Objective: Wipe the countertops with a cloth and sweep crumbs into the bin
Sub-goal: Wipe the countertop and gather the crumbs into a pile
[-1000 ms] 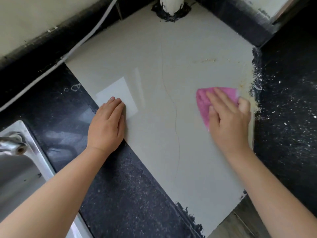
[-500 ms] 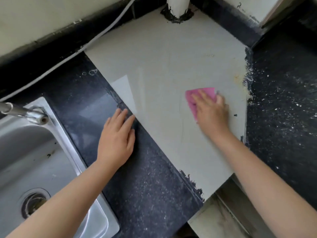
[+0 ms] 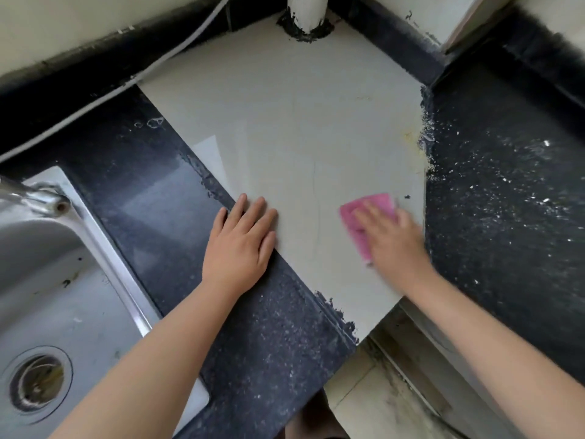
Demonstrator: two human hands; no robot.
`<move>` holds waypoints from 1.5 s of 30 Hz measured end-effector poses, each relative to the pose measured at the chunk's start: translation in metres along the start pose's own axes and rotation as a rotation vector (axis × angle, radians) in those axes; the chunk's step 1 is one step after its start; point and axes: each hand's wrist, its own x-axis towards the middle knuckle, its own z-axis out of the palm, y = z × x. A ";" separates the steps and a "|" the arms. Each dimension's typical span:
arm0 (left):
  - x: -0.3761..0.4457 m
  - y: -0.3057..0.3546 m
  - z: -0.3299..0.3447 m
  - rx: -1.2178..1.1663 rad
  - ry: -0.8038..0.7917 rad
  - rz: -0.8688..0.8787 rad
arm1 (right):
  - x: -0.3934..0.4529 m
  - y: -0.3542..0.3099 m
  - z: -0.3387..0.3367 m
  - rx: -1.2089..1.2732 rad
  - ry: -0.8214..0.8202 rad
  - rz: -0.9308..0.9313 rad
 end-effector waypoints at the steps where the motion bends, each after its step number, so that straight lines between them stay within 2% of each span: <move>1: 0.000 0.001 0.000 0.005 0.000 0.009 | 0.004 0.022 -0.003 -0.020 0.003 0.118; 4: 0.001 0.002 -0.001 0.007 -0.013 0.008 | 0.009 0.058 -0.025 0.055 0.152 0.341; 6: 0.000 0.002 0.000 0.004 -0.027 0.005 | 0.008 0.056 -0.032 0.151 0.259 0.385; 7: 0.000 0.002 -0.001 -0.001 -0.034 -0.001 | 0.006 0.048 -0.035 0.183 0.263 0.346; 11: 0.000 0.002 -0.001 -0.080 -0.067 -0.048 | -0.027 -0.023 -0.022 0.128 0.267 -0.075; 14: 0.002 0.000 -0.007 -0.261 -0.049 -0.109 | -0.050 -0.077 -0.016 0.260 0.270 -0.167; 16: -0.001 -0.006 -0.014 -0.391 -0.010 -0.140 | -0.053 -0.087 -0.010 0.195 0.230 -0.187; 18: -0.010 -0.015 -0.020 -0.378 0.068 -0.110 | -0.050 -0.082 -0.010 0.122 0.218 -0.129; 21: -0.036 -0.036 -0.022 -0.233 0.196 -0.100 | -0.039 -0.041 -0.005 0.203 0.125 0.152; 23: -0.054 -0.047 -0.023 -0.194 0.237 -0.130 | -0.026 -0.014 -0.002 0.259 0.218 0.303; 26: -0.075 -0.058 -0.026 -0.170 0.298 -0.141 | -0.007 -0.013 -0.008 0.386 0.370 0.364; 29: -0.088 -0.063 -0.027 -0.143 0.305 -0.124 | -0.010 -0.056 -0.023 0.508 0.530 0.211; 31: -0.091 -0.064 -0.027 -0.134 0.307 -0.119 | -0.025 -0.102 -0.029 0.513 0.580 -0.032; 33: -0.094 -0.065 -0.026 -0.128 0.309 -0.122 | -0.045 -0.149 -0.021 0.483 0.527 -0.243; 36: -0.098 -0.068 -0.020 -0.118 0.260 -0.130 | -0.068 -0.183 0.004 0.384 0.436 -0.324; 41: -0.104 -0.063 -0.013 -0.057 0.185 -0.210 | -0.071 -0.158 0.016 0.272 0.363 -0.269; 45: -0.105 -0.061 -0.014 -0.033 0.167 -0.216 | -0.034 -0.096 0.006 0.374 0.397 0.044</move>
